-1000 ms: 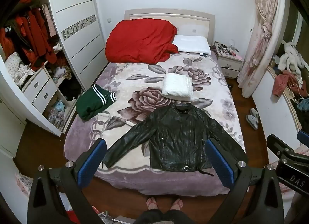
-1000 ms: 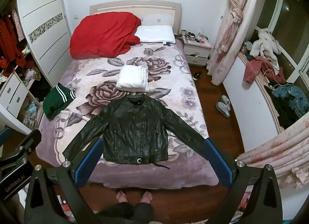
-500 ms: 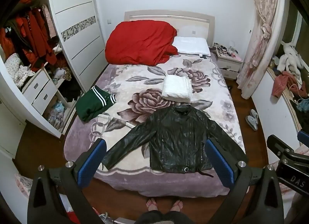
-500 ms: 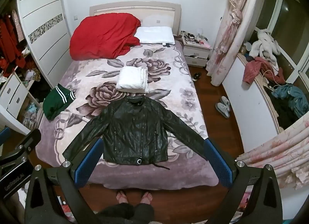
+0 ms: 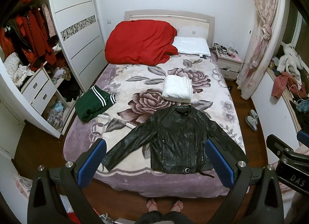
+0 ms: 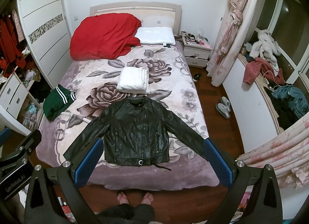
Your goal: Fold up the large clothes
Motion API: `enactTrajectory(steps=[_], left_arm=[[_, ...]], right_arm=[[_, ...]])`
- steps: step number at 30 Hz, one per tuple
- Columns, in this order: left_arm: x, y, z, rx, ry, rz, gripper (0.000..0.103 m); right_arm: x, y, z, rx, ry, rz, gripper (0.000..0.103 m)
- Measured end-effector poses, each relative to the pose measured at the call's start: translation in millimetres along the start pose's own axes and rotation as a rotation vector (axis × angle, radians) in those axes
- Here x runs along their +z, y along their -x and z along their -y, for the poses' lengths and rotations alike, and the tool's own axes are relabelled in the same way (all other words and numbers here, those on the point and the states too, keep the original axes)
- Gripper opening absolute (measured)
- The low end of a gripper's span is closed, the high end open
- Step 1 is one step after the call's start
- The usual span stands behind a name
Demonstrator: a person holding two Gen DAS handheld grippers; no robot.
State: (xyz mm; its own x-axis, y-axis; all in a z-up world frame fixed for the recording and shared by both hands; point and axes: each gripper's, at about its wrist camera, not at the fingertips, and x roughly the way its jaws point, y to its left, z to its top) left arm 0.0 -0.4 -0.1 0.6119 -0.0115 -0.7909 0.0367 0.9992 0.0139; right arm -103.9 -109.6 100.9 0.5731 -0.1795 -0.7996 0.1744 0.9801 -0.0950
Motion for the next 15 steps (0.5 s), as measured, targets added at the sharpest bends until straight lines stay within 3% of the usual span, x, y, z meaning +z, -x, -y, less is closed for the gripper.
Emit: enactTrajectory(steps=[5,8,13,15], left_arm=[[2,-5,1,0.004,-0.006,0.019,0.103],[19,-34,6,0.031,-0.017,0.048,0.103],[26,-105,4,0.105,-0.037,0.125,0.103],[23,-148,18,0.138,-0.072,0.099,0.103]], right_arm=[[-10,2,8,-0.038,0.016,0.016,0.103],[0,-22,1,-0.025,-0.024,-0.016,0.103],[-21,-111,20,0.093,-0.182,-0.084,0.103],[-10,-155,37,0.134,-0.279,-0.020,0.103]])
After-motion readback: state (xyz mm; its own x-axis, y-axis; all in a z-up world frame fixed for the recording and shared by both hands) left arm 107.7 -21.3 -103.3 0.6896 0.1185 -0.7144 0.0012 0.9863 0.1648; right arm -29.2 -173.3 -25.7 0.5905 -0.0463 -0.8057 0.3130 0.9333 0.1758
